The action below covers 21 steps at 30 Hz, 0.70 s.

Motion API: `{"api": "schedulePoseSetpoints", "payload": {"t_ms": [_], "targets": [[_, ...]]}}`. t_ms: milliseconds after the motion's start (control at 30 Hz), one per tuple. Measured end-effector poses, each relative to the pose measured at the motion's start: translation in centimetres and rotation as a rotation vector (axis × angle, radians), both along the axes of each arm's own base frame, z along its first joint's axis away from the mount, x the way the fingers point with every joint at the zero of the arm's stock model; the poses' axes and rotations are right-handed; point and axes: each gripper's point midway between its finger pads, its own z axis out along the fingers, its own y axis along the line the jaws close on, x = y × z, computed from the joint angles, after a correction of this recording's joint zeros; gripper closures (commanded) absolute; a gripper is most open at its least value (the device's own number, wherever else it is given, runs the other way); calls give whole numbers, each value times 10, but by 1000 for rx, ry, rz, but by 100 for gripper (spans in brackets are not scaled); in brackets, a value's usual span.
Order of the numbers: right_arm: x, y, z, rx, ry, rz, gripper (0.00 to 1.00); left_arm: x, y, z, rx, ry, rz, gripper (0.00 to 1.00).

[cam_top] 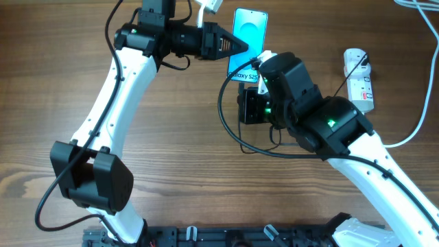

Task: Plug charger to phone and switch on socket

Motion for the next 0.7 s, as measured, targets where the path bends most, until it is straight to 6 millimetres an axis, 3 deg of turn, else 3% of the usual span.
{"api": "schedulePoseSetpoints", "payload": {"t_ms": [700], "targets": [[7,7,10,33,-51,17,95,5,8,6,-10,49,29,96]]}}
